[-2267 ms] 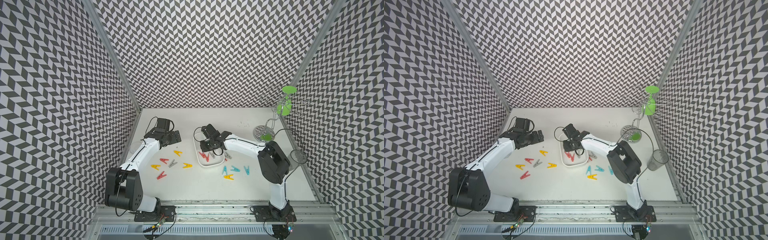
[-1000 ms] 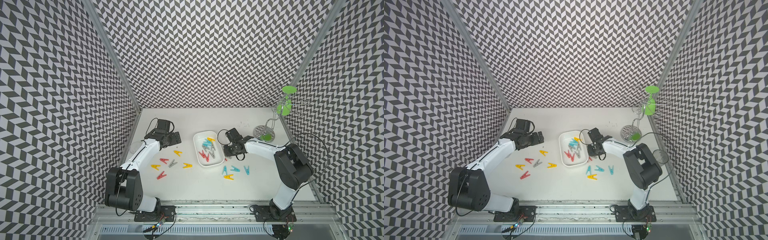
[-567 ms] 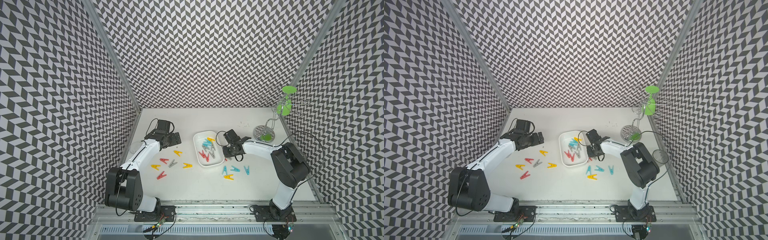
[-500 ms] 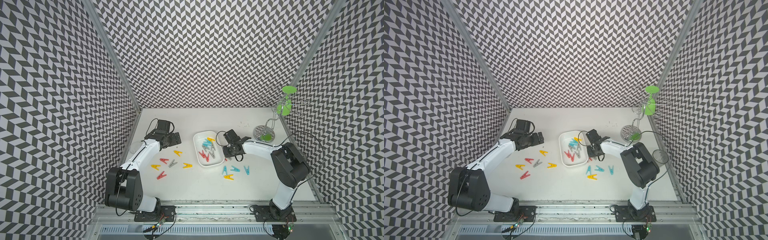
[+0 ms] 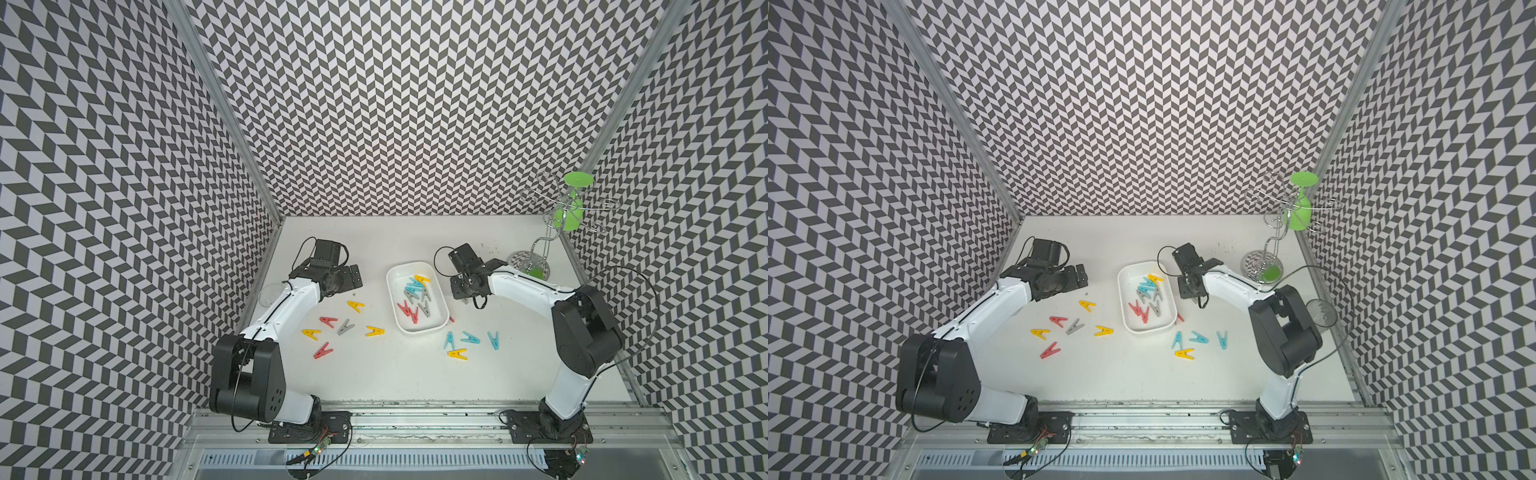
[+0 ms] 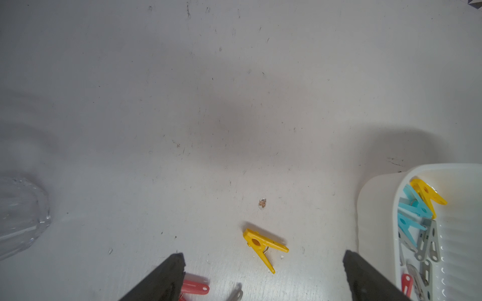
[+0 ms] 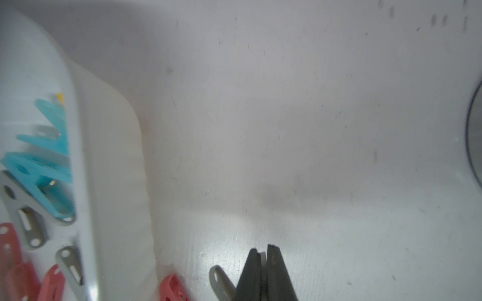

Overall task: Put the clothespins into the storage box
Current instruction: Pick up the clothespin from the center of the board, then place the clothespin in the storage box.

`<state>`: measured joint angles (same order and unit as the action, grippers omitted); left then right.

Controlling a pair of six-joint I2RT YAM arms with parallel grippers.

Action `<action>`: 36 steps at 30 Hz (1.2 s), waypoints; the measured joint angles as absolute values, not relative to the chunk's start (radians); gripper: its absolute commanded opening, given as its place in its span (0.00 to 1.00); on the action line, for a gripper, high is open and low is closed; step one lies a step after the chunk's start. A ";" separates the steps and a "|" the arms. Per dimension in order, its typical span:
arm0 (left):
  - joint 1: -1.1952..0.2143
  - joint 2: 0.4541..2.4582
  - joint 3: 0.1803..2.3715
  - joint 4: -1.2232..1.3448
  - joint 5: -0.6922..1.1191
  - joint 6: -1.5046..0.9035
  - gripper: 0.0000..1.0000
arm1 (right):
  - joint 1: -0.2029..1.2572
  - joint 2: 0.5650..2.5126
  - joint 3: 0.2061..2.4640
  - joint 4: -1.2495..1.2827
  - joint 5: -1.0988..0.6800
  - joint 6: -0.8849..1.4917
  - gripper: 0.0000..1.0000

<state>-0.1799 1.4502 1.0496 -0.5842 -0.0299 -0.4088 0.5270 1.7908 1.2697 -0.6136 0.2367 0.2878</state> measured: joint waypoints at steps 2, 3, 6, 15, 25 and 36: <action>-0.180 1.450 1.053 -0.585 -0.030 -0.409 0.99 | 0.529 1.777 1.301 -0.621 0.238 0.289 0.09; -0.180 1.450 1.055 -0.586 -0.030 -0.409 0.99 | 0.532 1.772 1.312 -0.622 0.238 0.289 0.09; -0.180 1.450 1.068 -0.585 -0.030 -0.409 0.99 | 0.560 1.768 1.363 -0.628 0.221 0.298 0.09; -0.183 1.459 1.086 -0.592 -0.030 -0.409 0.99 | 0.720 1.806 1.471 -0.540 0.057 0.370 0.09; -0.184 1.460 1.087 -0.599 -0.031 -0.409 0.99 | 0.782 2.011 1.492 -0.423 -0.055 0.479 0.09; -0.184 1.456 1.087 -0.600 -0.036 -0.409 0.99 | 0.781 2.085 1.522 -0.366 -0.030 0.492 0.09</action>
